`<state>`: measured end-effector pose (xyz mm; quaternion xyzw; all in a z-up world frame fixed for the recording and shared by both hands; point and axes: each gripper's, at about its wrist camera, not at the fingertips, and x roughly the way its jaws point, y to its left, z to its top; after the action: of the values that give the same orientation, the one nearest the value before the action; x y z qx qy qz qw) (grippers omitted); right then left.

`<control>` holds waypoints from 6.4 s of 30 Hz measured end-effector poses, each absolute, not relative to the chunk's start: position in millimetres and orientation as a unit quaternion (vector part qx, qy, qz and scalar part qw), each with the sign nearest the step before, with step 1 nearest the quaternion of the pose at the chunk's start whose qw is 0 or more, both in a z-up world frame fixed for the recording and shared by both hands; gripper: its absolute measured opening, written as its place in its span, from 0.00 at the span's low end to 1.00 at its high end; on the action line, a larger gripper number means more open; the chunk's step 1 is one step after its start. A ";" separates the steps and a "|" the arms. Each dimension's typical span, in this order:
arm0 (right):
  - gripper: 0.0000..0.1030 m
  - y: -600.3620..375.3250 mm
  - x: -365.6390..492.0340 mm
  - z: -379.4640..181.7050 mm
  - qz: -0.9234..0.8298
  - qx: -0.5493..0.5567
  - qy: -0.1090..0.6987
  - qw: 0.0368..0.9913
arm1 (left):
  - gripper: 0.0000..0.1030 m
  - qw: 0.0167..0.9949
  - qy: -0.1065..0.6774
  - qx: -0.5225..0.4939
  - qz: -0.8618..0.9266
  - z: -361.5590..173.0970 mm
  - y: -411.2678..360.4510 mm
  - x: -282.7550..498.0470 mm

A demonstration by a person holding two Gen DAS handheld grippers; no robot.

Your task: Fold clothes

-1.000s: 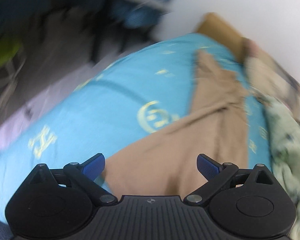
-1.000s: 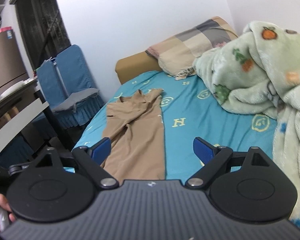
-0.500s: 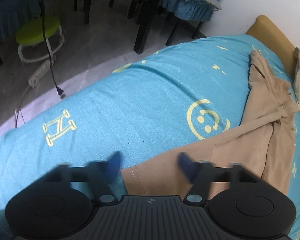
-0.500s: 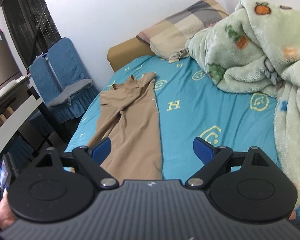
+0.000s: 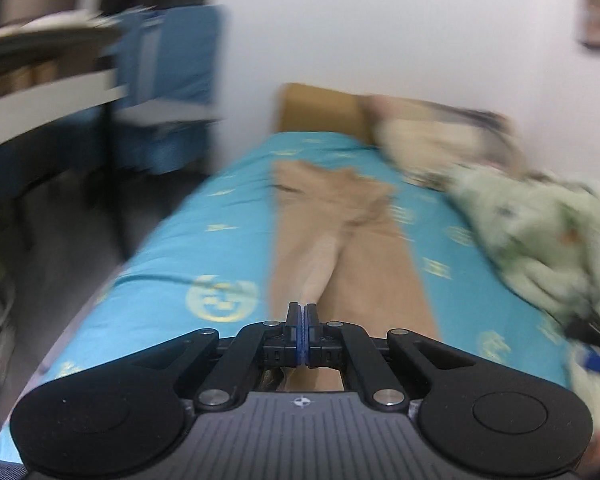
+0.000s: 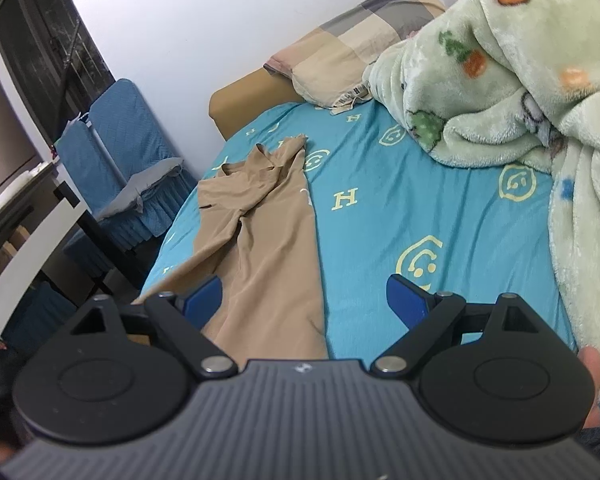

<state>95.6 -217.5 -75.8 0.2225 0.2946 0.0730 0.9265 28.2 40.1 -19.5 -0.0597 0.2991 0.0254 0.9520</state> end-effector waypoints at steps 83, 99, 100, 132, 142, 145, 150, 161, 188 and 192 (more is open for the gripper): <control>0.05 -262.1 81.6 -0.9 0.173 0.400 0.316 0.843 | 0.02 0.789 0.348 -0.503 -0.060 27.7 160.7 -6.4; 0.06 -213.6 243.6 -74.7 0.124 0.332 0.302 0.885 | 0.02 0.859 0.314 -0.405 -0.004 -36.9 165.2 184.1; 0.06 -209.6 254.3 -82.8 0.122 0.317 0.300 0.891 | 0.02 0.867 0.312 -0.389 -0.004 -43.7 163.9 195.2; 0.86 -174.5 198.2 -73.1 0.120 0.109 0.236 0.958 | 0.89 0.957 0.274 -0.098 -0.011 -34.2 95.0 148.9; 0.63 -179.8 161.5 -56.7 0.114 0.096 0.202 0.968 | 0.92 0.962 0.259 -0.080 -0.013 -24.5 82.2 94.9; 0.65 -179.8 161.8 -58.2 0.122 0.099 0.203 0.967 | 0.92 0.961 0.266 -0.081 -0.012 -27.6 81.1 94.6; 0.84 -181.2 171.1 -64.6 0.118 0.117 0.226 0.960 | 0.92 0.957 0.281 -0.076 -0.011 -36.6 78.4 103.5; 0.84 -180.5 182.0 -77.8 0.096 0.124 0.259 0.953 | 0.92 0.942 0.317 -0.114 -0.010 -50.4 84.3 118.7; 0.84 -168.5 190.9 -94.9 0.066 0.095 0.290 0.950 | 0.72 0.783 0.442 -0.434 0.057 -168.6 134.1 171.5; 0.84 -164.9 191.0 -96.9 0.063 0.085 0.293 0.950 | 0.38 0.781 0.439 -0.438 0.079 -173.6 138.9 171.6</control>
<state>191.0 -164.9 -96.9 0.0854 0.2930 0.0630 0.9502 171.6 138.9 -173.6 -0.4383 0.4386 0.0786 0.7806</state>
